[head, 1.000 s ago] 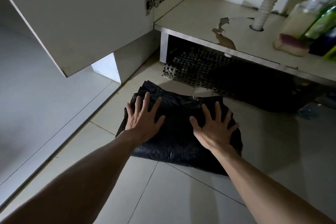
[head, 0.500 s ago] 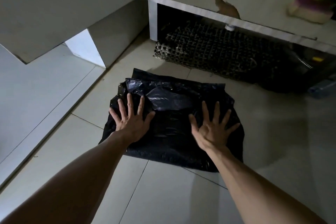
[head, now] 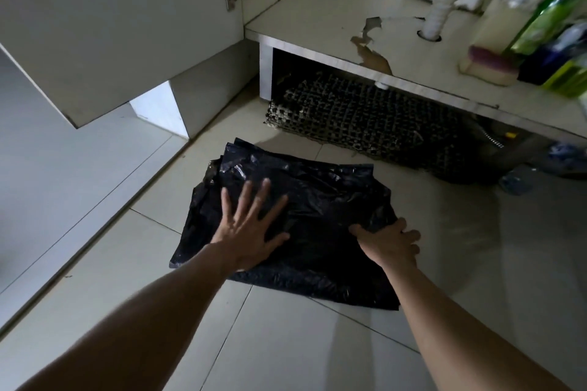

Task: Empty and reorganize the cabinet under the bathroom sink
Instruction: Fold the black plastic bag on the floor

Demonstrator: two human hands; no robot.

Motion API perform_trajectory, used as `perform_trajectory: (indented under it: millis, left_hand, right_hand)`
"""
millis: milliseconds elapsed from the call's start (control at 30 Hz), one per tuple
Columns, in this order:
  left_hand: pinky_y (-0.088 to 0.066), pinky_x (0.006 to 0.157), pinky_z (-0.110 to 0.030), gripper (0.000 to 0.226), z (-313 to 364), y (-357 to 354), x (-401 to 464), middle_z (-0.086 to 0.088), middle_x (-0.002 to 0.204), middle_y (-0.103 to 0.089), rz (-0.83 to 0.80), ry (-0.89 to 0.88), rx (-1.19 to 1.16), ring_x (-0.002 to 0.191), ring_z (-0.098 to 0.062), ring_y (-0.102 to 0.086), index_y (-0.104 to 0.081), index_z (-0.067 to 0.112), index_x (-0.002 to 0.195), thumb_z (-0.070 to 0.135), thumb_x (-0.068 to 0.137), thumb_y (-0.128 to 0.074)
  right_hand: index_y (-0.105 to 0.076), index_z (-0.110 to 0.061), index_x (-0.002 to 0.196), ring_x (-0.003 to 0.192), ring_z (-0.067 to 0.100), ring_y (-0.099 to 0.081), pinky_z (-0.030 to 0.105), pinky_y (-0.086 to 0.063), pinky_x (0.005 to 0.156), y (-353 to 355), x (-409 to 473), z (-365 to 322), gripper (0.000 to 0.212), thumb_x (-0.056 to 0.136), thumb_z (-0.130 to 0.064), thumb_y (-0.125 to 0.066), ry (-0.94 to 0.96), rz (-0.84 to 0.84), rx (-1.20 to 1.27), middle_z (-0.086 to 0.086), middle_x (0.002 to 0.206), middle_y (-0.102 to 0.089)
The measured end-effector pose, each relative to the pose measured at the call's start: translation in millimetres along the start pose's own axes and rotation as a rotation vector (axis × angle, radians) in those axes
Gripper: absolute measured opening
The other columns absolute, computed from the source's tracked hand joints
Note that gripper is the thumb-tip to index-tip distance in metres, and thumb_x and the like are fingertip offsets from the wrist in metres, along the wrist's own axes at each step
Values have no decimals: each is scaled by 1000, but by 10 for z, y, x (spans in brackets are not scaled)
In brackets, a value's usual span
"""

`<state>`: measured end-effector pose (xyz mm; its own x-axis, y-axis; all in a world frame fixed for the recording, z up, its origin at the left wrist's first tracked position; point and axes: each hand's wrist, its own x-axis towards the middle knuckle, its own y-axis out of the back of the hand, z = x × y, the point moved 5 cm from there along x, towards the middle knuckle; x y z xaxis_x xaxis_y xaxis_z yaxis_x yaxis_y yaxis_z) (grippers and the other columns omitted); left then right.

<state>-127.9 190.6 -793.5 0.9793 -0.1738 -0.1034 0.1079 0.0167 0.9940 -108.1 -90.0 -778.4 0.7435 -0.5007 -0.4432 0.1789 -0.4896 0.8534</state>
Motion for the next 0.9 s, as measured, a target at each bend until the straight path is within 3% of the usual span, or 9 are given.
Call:
perform_trajectory:
  millis: [133, 233, 300, 400, 467, 567, 667, 833, 900]
  left_hand:
    - [16, 104, -73, 68, 282, -333, -64, 3, 153, 40, -308, 36, -65, 144, -35, 29, 24, 46, 147, 74, 90, -3]
    - [17, 101, -75, 69, 286, -370, -29, 1, 151, 43, -351, 56, -38, 142, -36, 32, 27, 44, 146, 73, 90, -1]
    - [16, 101, -76, 70, 300, -335, -5, 0, 151, 43, -377, 58, -31, 142, -37, 32, 27, 44, 146, 74, 89, -1]
    - [5, 106, -73, 69, 312, -182, 34, 4, 160, 23, -387, 60, -85, 148, -36, 16, 10, 46, 151, 73, 90, -10]
    - [-15, 109, -66, 61, 235, 62, 83, 5, 161, -16, -294, 127, -253, 145, -33, -16, -27, 42, 149, 65, 92, -26]
    - [-46, 96, -44, 49, -129, 518, 90, -14, 127, -61, -100, 510, -1072, 110, -31, -57, -63, 11, 121, 47, 98, -39]
    - [-52, 76, -38, 60, -673, 690, 90, -19, 89, -66, 6, 831, -1679, 76, -31, -63, -67, 9, 88, 63, 91, -39]
    - [-57, 80, -41, 78, -1058, 710, 36, -19, 88, -74, -197, 794, -1740, 75, -32, -70, -74, 1, 89, 75, 76, -54]
    - [-58, 78, -39, 67, -1166, 648, -16, -14, 92, -74, -180, 792, -1359, 81, -29, -71, -72, 7, 99, 67, 70, -67]
  right_hand:
    - [-53, 1, 129, 98, 38, -67, 45, -59, 84, -44, 39, 74, 104, 45, -49, -89, -34, -206, 399, 21, 119, -63]
    - [-74, 0, 98, 75, 34, -74, 42, -63, 68, 250, -185, -116, 38, 66, -16, -87, 40, -342, 579, 19, 89, -75]
    - [-77, -4, 93, 74, 30, -75, 37, -62, 70, 476, -279, -368, 21, 73, -8, -81, 183, -367, 547, 16, 87, -77]
    - [-77, -12, 90, 78, 28, -76, 45, -61, 82, 600, -461, -830, 38, 56, -27, -82, 339, -379, 427, 9, 86, -78]
    - [-75, -16, 95, 83, 29, -75, 47, -60, 83, 629, -650, -1141, 59, 41, -40, -79, 405, -348, 380, 6, 88, -77]
    - [-71, -16, 98, 83, 19, -69, 33, -57, 75, 626, -1146, -1588, 50, 63, -51, -75, 545, -331, 275, 4, 91, -71]
    - [-64, -17, 127, 111, 24, -65, 37, -50, 100, 374, -1532, -1902, 64, 79, -59, -65, 633, -430, 236, 2, 124, -66]
    - [-48, -20, 143, 128, 34, -53, 39, -40, 110, -442, -2063, -1786, 59, 93, -53, -47, 952, -392, -19, 11, 136, -60]
    - [-52, -22, 137, 127, 37, -52, 45, -37, 110, -745, -2165, -1612, 57, 89, -51, -46, 1130, -206, -183, 11, 134, -61]
